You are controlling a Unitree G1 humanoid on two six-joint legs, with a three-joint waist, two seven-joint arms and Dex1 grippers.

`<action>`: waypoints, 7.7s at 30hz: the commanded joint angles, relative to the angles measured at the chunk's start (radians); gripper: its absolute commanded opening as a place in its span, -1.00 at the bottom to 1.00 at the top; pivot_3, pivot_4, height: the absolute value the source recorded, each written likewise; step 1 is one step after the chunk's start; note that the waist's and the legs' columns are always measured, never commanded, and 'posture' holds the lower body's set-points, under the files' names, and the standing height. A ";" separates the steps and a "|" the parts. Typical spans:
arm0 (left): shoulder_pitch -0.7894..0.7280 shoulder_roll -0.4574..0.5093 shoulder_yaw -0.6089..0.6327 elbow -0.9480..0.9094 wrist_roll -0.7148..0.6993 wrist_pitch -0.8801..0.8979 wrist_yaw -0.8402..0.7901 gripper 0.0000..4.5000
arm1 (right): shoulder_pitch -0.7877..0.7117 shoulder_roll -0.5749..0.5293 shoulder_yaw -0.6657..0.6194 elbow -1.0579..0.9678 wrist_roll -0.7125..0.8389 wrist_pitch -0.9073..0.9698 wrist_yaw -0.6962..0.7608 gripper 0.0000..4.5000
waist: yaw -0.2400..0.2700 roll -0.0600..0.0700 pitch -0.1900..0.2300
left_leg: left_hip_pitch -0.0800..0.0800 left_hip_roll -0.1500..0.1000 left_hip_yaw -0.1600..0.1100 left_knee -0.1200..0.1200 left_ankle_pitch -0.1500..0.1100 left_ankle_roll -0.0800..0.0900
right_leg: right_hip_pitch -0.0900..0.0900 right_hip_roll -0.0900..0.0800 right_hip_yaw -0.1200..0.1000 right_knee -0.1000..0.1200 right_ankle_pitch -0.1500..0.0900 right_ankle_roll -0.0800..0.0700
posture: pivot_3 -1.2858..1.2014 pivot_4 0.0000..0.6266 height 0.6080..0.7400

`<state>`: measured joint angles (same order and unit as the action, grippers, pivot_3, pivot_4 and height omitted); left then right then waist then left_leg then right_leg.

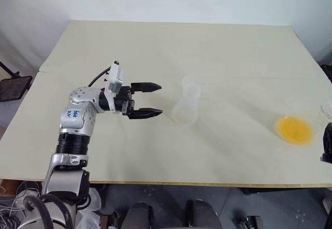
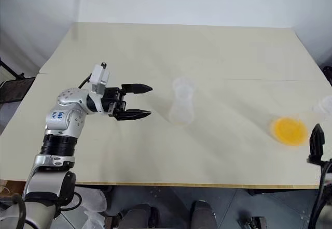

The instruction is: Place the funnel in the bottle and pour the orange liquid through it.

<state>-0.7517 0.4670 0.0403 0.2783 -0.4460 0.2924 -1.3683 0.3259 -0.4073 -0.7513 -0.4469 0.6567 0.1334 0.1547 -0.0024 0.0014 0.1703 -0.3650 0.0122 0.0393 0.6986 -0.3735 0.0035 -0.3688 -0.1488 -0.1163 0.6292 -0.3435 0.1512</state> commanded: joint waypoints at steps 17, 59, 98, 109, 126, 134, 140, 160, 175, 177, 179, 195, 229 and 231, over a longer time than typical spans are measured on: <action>0.088 -0.001 0.021 -0.185 -0.077 0.053 0.114 0.99 | -0.331 -0.228 -0.033 0.328 0.072 0.241 0.060 1.00 | 0.000 0.000 0.000 | -0.001 0.000 0.002 0.000 0.000 0.001 | -0.001 -0.001 0.000 -0.001 0.000 0.000 | 0.03 -0.52 1.00; 0.160 -0.010 0.028 -0.217 -0.077 -0.020 0.217 1.00 | -0.819 -0.252 0.560 0.104 -0.243 0.448 0.031 0.10 | -0.014 0.003 0.001 | -0.006 -0.002 0.001 0.000 0.000 0.000 | -0.006 -0.001 -0.001 0.004 0.000 0.000 | 0.03 -0.52 1.00; 0.284 -0.080 0.001 -0.317 -0.061 -0.114 0.401 1.00 | -1.066 -0.261 0.994 0.358 -1.181 -0.094 0.135 0.10 | -0.029 0.003 0.001 | -0.006 0.000 -0.001 0.000 0.000 0.000 | -0.006 -0.001 -0.001 0.002 0.000 0.000 | 0.03 -0.52 1.00; 0.284 -0.081 -0.008 -0.313 -0.058 -0.119 0.401 1.00 | -1.065 -0.265 0.990 0.371 -1.277 -0.182 0.120 0.10 | -0.029 0.003 0.001 | -0.006 0.000 -0.001 0.000 0.000 0.000 | -0.006 -0.001 -0.001 0.002 0.000 0.000 | 0.03 -0.52 1.00; 0.285 -0.082 -0.013 -0.324 -0.065 -0.113 0.409 1.00 | -1.061 -0.279 0.985 0.398 -1.371 -0.293 0.104 0.10 | -0.029 0.003 0.001 | -0.006 0.000 -0.001 0.000 0.000 0.000 | -0.006 -0.001 -0.001 0.002 0.000 0.000 | 0.03 -0.52 1.00; 0.282 -0.085 -0.015 -0.323 -0.066 -0.111 0.410 1.00 | -1.061 -0.287 0.984 0.407 -1.404 -0.336 0.091 0.10 | -0.029 0.003 0.001 | -0.006 0.000 -0.001 0.000 0.000 0.000 | -0.006 -0.001 -0.001 0.001 0.000 0.000 | 0.03 -0.52 1.00; 0.280 -0.096 -0.012 -0.330 -0.073 -0.108 0.413 1.00 | -1.067 -0.291 0.975 0.425 -1.424 -0.354 0.072 0.10 | -0.029 0.003 0.001 | -0.006 0.000 -0.001 0.000 0.000 0.000 | -0.006 -0.001 -0.001 0.001 0.000 0.000 | 0.03 -0.52 1.00; 0.279 -0.104 -0.006 -0.330 -0.068 -0.120 0.432 1.00 | -1.098 -0.302 0.980 0.455 -1.484 -0.422 0.005 0.10 | -0.029 0.003 0.001 | -0.006 0.000 -0.001 0.000 0.000 0.000 | -0.006 -0.001 -0.001 0.001 0.000 0.000 | 0.03 -0.52 1.00; 0.277 -0.110 -0.007 -0.325 -0.066 -0.126 0.435 1.00 | -1.116 -0.303 0.984 0.461 -1.502 -0.448 -0.007 0.10 | -0.029 0.003 0.001 | -0.006 0.000 -0.001 0.000 0.000 0.000 | -0.006 -0.001 -0.001 0.001 0.000 0.000 | 0.03 -0.52 1.00; 0.277 -0.110 -0.007 -0.325 -0.066 -0.126 0.435 1.00 | -1.117 -0.303 0.984 0.461 -1.505 -0.449 -0.009 0.10 | -0.029 0.003 0.001 | -0.006 0.000 -0.001 0.000 0.000 0.000 | -0.006 -0.001 -0.001 0.001 0.000 0.000 | 0.03 -0.52 1.00; 0.276 -0.110 -0.007 -0.323 -0.065 -0.128 0.434 1.00 | -1.118 -0.303 0.985 0.462 -1.507 -0.454 -0.014 0.10 | -0.030 0.003 0.001 | -0.006 0.000 -0.001 0.000 0.000 0.000 | -0.006 -0.001 -0.001 0.001 0.000 0.000 | 0.03 -0.52 1.00; 0.277 -0.108 -0.007 -0.321 -0.067 -0.133 0.436 1.00 | -1.112 -0.301 0.983 0.460 -1.510 -0.464 -0.027 0.10 | -0.029 0.003 0.001 | -0.006 0.000 -0.001 0.000 0.000 0.000 | -0.006 -0.001 -0.001 0.001 0.000 0.000 | 0.03 -0.52 1.00; 0.279 -0.122 -0.007 -0.320 -0.071 -0.141 0.438 1.00 | -1.101 -0.306 0.979 0.459 -1.550 -0.468 -0.043 0.10 | -0.029 0.003 0.001 | -0.006 0.000 -0.001 0.000 0.000 0.000 | -0.006 -0.001 -0.001 0.001 0.000 0.000 | 0.03 -0.52 1.00; 0.279 -0.123 -0.007 -0.319 -0.071 -0.142 0.438 1.00 | -1.101 -0.305 0.978 0.459 -1.547 -0.469 -0.042 0.10 | -0.029 0.003 0.001 | -0.006 0.000 -0.001 0.000 0.000 0.000 | -0.006 -0.001 -0.001 0.001 0.000 0.000 | 0.03 -0.52 1.00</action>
<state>-0.4643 0.3503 0.0218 -0.0023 -0.5042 0.1693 -0.9298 -0.7673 -0.6980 0.2662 0.0415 -0.8916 -0.3434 0.1349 -0.0318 0.0040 0.1716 -0.3713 0.0123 0.0386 0.6982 -0.3733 0.0035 -0.3750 -0.1497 -0.1172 0.6298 -0.3434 0.1511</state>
